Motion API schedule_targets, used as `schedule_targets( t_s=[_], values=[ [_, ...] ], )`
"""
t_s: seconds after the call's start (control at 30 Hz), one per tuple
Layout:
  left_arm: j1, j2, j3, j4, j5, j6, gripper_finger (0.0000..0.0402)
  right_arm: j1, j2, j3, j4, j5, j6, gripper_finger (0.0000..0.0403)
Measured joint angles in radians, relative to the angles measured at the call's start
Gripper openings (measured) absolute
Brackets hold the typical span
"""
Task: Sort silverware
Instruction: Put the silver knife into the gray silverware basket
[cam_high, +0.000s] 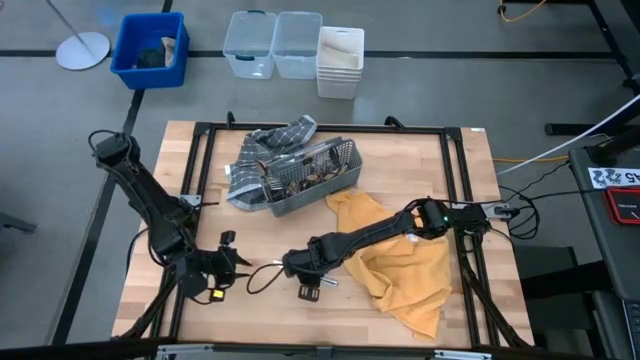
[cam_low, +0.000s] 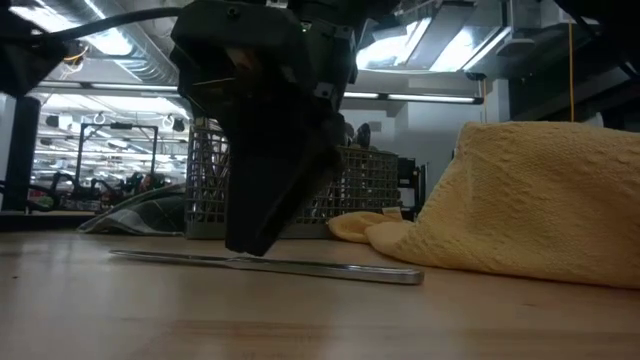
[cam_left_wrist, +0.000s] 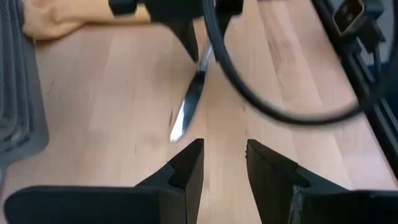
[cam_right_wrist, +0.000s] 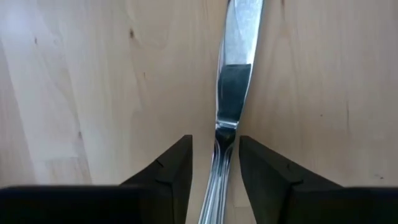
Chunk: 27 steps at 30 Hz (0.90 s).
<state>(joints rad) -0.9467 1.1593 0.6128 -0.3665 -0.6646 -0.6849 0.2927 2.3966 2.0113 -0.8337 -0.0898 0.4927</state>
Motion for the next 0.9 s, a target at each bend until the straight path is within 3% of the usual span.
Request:
schedule_targets(
  t_s=[0.4, 0.67, 0.9],
  values=[
    [-0.152, -0.034, 0.000, -0.149, -0.081, -0.177, 0.0108, 0.001, 0.000, 0.000, 0.008, 0.018, 0.000, 0.0134],
    [-0.173, -0.034, 0.000, -0.147, -0.105, -0.180, 0.0108, 0.001, 0.005, 0.000, 0.017, 0.099, -0.001, 0.0134],
    [-0.173, -0.033, 0.000, -0.147, -0.106, -0.180, 0.0108, 0.002, 0.006, 0.000, 0.008, 0.097, 0.000, 0.0134]
  ],
)
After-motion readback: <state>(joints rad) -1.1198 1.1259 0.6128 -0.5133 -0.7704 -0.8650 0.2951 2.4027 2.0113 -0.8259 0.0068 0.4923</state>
